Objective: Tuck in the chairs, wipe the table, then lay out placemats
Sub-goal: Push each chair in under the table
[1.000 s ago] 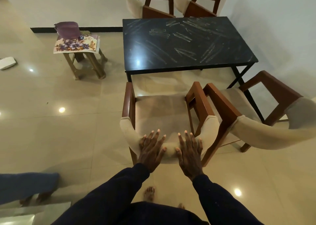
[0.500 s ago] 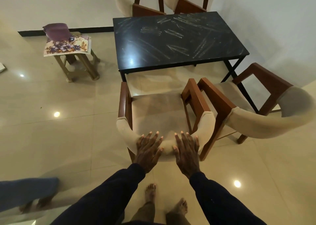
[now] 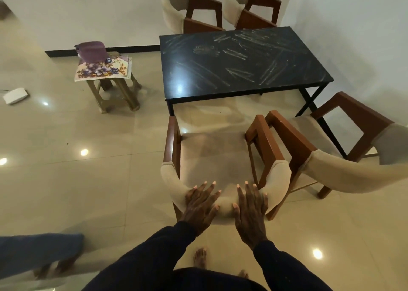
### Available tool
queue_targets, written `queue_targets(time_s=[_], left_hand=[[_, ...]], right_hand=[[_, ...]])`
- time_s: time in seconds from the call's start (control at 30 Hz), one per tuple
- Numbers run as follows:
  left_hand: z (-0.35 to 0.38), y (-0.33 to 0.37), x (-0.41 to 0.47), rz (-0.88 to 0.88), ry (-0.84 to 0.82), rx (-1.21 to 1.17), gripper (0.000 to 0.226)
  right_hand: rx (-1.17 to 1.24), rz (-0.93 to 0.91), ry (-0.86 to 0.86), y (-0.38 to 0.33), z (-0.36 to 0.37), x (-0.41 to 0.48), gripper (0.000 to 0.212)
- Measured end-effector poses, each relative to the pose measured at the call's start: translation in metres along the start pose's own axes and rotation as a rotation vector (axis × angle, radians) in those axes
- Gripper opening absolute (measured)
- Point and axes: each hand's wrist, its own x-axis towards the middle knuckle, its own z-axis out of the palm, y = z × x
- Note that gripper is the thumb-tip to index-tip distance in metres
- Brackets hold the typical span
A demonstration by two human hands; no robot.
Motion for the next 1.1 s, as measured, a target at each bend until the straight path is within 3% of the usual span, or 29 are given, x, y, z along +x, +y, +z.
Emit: queue_targets(time_s=[1.1], left_hand=[[-0.013, -0.025, 0.017, -0.047, 0.034, 0.062, 0.063]], right_hand=[[0.046, -0.035, -0.078, -0.017, 0.004, 0.026, 0.068]])
